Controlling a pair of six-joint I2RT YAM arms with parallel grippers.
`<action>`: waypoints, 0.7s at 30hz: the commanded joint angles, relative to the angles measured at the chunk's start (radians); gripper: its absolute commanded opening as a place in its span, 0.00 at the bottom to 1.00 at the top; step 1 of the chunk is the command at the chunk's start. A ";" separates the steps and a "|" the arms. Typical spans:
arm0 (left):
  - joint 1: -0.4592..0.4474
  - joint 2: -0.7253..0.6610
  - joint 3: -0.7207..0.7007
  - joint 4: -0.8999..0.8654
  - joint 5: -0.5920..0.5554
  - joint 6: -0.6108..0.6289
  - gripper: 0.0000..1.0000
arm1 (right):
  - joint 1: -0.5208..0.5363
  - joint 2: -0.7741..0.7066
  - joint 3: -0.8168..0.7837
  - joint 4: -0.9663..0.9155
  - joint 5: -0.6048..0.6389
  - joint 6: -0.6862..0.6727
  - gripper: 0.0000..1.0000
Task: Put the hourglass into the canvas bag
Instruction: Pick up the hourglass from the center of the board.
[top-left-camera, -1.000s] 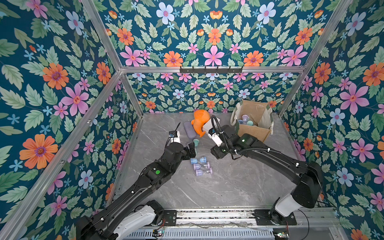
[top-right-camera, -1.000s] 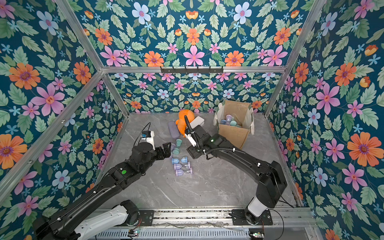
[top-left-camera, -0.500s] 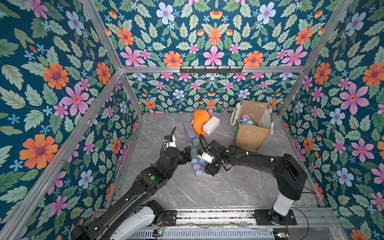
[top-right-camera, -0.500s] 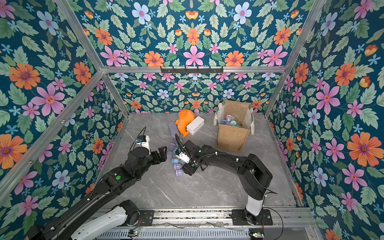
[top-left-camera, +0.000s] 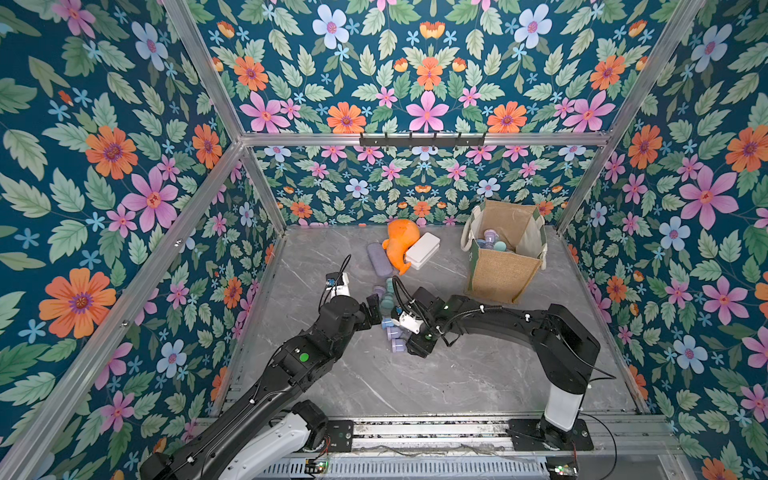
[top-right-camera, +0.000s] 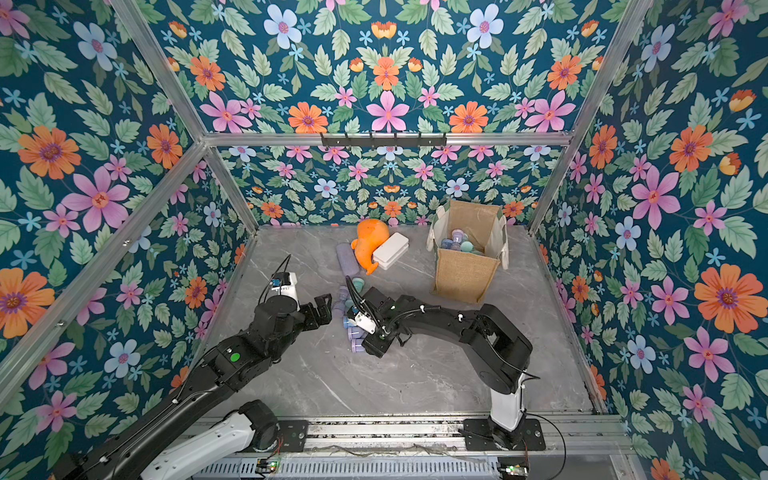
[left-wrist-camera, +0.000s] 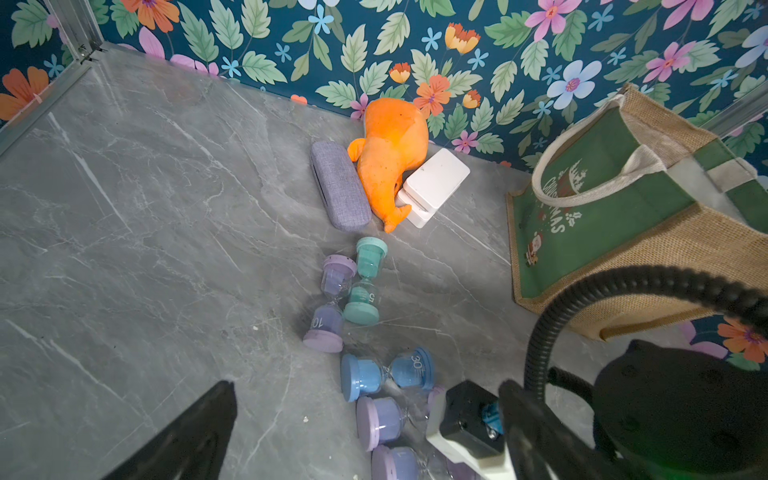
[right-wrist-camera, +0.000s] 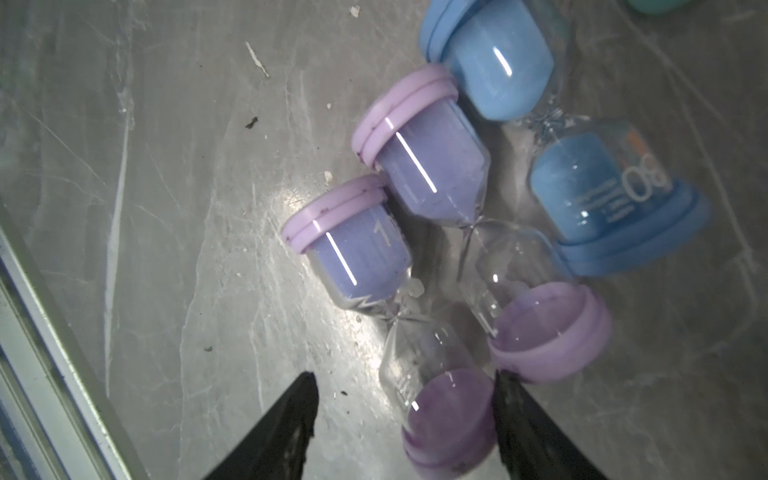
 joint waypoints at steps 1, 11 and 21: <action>0.000 -0.006 -0.001 -0.010 -0.021 -0.006 1.00 | 0.011 0.005 -0.016 0.010 -0.004 -0.007 0.68; 0.000 -0.001 0.002 -0.004 -0.018 -0.006 1.00 | 0.036 0.029 -0.048 0.025 0.021 0.007 0.64; -0.001 -0.003 -0.006 -0.002 -0.020 -0.008 1.00 | 0.050 0.029 -0.081 0.019 0.056 0.010 0.56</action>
